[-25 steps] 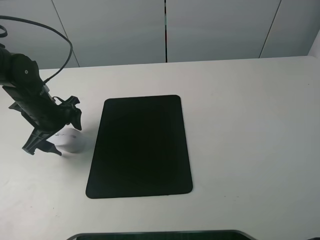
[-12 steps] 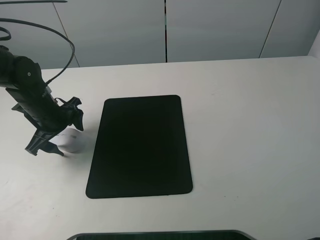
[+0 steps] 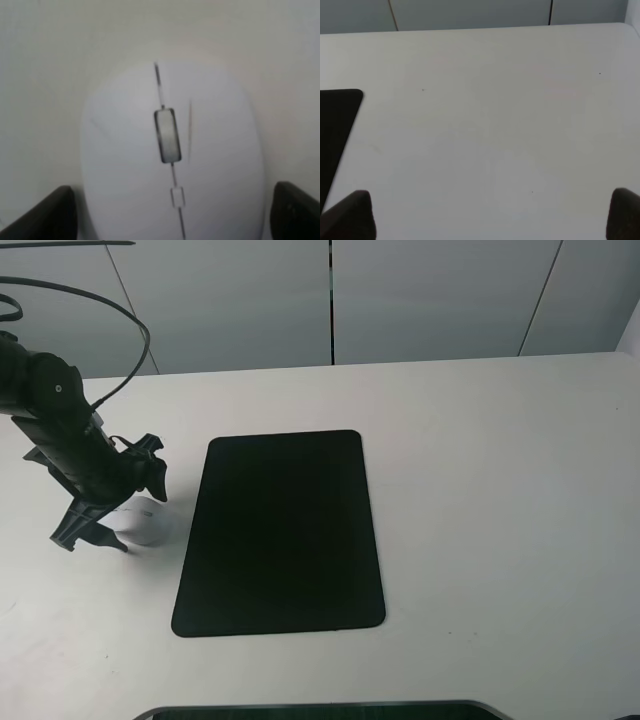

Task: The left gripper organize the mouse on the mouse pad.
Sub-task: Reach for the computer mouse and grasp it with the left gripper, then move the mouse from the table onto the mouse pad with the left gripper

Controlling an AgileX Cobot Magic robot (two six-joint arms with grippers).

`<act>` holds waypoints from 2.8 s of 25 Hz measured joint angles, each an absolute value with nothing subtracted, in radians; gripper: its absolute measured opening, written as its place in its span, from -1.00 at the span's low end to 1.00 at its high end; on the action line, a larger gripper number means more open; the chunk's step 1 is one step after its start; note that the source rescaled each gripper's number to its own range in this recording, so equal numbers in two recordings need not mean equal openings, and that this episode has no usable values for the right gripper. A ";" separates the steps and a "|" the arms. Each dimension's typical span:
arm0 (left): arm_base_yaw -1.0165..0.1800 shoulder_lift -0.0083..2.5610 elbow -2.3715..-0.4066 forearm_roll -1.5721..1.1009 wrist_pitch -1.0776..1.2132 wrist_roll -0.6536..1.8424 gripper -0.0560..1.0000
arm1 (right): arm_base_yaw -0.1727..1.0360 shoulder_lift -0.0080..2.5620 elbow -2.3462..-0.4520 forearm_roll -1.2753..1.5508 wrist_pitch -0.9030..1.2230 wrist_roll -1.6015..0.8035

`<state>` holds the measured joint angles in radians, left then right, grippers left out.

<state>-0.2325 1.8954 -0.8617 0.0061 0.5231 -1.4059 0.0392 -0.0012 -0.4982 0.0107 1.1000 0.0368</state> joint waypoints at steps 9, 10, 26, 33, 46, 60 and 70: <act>-0.232 1.895 -0.862 0.016 0.521 -1.412 -0.85 | 0.039 -0.001 -0.498 0.011 1.100 0.037; -0.232 1.895 -0.862 0.016 0.521 -1.412 -0.85 | 0.039 -0.001 -0.498 0.011 1.100 0.037; -0.232 1.897 -0.931 0.015 0.583 -1.154 -0.85 | 0.039 -0.001 -0.498 0.011 1.100 0.037; -0.233 1.897 -1.049 0.023 0.687 -0.855 -0.85 | 0.039 -0.001 -0.498 0.011 1.100 0.037; -0.299 1.897 -1.140 0.021 0.738 -0.423 -0.85 | 0.039 -0.001 -0.498 0.011 1.100 0.037; -0.405 1.905 -1.223 -0.006 0.759 -0.374 -0.85 | 0.039 -0.001 -0.498 0.011 1.098 0.037; -0.516 2.046 -1.383 -0.043 0.859 -0.401 -0.85 | 0.039 -0.001 -0.498 0.011 1.098 0.037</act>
<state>-0.5163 2.0455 -1.3829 -0.0428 0.8591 -0.4010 0.0392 -0.0012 -0.4982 0.0107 1.0982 0.0368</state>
